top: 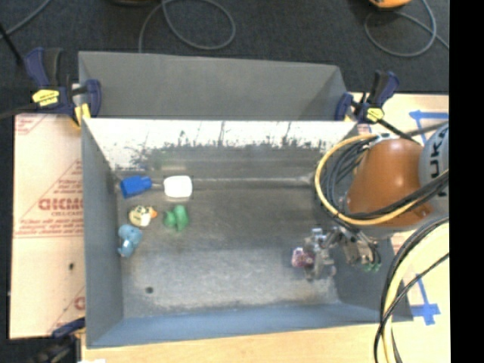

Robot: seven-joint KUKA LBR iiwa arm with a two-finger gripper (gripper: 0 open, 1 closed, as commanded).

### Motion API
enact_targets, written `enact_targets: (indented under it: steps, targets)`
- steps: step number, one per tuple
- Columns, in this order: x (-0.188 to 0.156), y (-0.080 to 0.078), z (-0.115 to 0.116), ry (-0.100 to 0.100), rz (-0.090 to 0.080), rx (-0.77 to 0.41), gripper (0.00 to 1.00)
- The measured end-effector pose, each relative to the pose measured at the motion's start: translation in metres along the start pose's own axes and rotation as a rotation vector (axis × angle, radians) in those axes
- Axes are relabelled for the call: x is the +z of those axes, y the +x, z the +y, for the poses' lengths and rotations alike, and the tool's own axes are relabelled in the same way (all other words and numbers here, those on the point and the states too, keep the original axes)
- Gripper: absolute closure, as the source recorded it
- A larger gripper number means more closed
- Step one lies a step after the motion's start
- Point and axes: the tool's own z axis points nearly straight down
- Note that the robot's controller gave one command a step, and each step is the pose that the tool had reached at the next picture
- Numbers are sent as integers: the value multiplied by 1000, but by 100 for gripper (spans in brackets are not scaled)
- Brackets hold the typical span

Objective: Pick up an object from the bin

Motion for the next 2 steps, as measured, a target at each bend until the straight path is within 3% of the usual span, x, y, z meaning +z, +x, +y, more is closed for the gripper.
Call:
enact_targets:
  steps: [1,2]
  targets:
    - [0,0,0,0,0,0,100]
    - [-121,5,-3,1,-3,26,100]
